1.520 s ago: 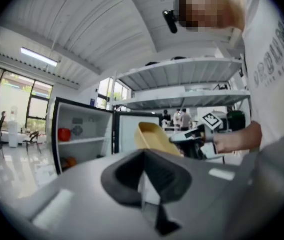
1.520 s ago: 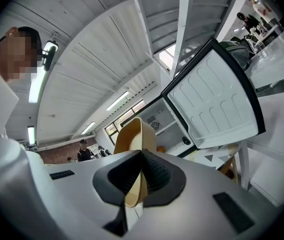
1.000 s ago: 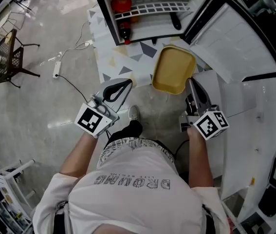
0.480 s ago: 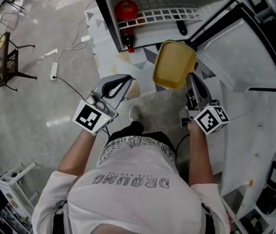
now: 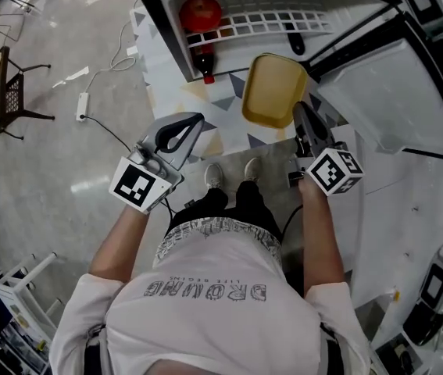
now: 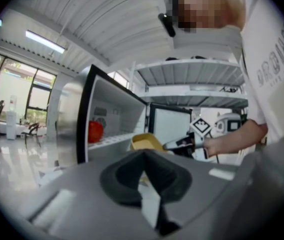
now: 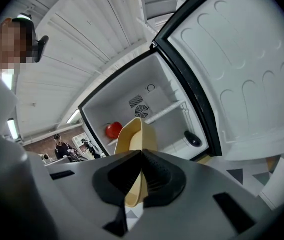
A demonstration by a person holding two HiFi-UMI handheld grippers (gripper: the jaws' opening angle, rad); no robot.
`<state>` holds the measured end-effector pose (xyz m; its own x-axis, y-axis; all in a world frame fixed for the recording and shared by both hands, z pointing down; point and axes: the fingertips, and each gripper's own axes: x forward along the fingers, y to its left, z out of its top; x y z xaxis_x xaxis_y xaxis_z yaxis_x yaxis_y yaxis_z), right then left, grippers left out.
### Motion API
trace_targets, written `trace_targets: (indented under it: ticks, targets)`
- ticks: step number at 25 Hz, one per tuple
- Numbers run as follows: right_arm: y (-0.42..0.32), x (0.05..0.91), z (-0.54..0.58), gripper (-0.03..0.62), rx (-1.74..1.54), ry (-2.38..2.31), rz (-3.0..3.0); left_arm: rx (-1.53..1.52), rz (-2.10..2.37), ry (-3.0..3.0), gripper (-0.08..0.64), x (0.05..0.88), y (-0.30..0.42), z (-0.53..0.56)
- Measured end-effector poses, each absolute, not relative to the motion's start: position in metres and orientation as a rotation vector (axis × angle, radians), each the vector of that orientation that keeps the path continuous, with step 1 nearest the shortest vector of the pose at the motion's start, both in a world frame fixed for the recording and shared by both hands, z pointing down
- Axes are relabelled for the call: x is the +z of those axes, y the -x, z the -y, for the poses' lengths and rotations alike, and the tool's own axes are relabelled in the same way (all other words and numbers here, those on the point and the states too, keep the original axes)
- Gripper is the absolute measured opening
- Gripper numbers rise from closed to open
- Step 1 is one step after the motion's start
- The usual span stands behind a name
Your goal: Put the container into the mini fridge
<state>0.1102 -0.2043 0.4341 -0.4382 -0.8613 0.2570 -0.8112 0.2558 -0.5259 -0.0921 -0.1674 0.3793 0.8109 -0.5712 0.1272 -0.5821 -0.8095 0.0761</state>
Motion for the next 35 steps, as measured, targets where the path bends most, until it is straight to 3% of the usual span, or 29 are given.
trace_targets:
  ticks: [15, 35]
  targets:
    - [-0.125, 0.514, 0.302, 0.009, -1.111, 1.520, -2.512, 0.263, 1.095, -2.747, 0.008, 0.416, 0.064, 0.182]
    - [-0.118, 0.539, 0.386, 0.010, -1.148, 1.508, -2.479, 0.266, 1.218, -2.679, 0.008, 0.434, 0.038, 0.224]
